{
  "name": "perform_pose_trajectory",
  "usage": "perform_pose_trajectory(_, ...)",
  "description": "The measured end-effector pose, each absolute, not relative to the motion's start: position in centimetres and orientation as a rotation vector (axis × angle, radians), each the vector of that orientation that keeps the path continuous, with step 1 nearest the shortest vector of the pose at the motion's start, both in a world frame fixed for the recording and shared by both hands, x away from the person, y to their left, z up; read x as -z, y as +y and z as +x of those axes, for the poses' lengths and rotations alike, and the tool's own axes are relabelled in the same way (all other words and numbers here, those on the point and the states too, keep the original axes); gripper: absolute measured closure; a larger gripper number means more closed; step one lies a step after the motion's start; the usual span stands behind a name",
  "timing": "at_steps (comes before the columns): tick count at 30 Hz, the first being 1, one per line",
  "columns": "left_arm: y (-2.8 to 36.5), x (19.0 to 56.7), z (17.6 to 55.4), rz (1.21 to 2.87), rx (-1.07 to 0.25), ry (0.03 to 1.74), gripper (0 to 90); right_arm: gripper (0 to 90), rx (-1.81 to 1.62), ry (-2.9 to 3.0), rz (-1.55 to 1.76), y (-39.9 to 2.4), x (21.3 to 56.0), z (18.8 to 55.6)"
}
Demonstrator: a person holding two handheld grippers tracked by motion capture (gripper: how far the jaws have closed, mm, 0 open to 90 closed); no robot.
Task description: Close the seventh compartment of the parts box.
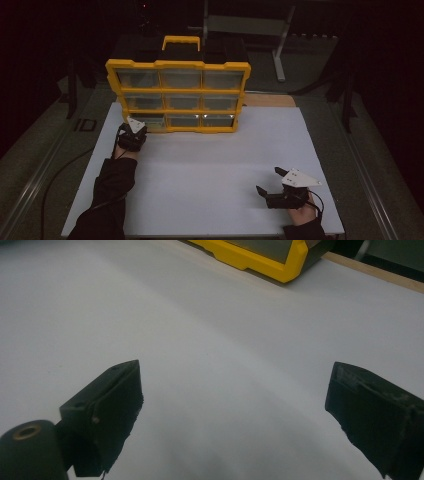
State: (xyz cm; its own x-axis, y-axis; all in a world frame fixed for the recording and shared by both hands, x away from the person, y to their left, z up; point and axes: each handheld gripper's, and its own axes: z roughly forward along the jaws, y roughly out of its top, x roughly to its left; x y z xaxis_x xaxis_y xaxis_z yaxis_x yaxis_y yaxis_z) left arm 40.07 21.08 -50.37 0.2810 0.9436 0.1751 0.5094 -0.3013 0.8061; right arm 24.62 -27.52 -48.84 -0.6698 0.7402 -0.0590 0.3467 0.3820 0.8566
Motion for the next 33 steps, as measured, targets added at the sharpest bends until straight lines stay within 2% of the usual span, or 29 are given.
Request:
perform_pose_trajectory(21, 21.1, 50.0, 42.3, 1.920, -0.907, 1.320, 90.0, 8.4, -1.213, 2.216, 0.942, -27.6, 48.9, 24.7)
perform_pose_trajectory(33, 21.2, 50.0, 42.3, 1.915, -0.890, 1.331, 89.7, 8.3, -1.213, 2.221, 0.943, -27.6, 49.0, 24.7)
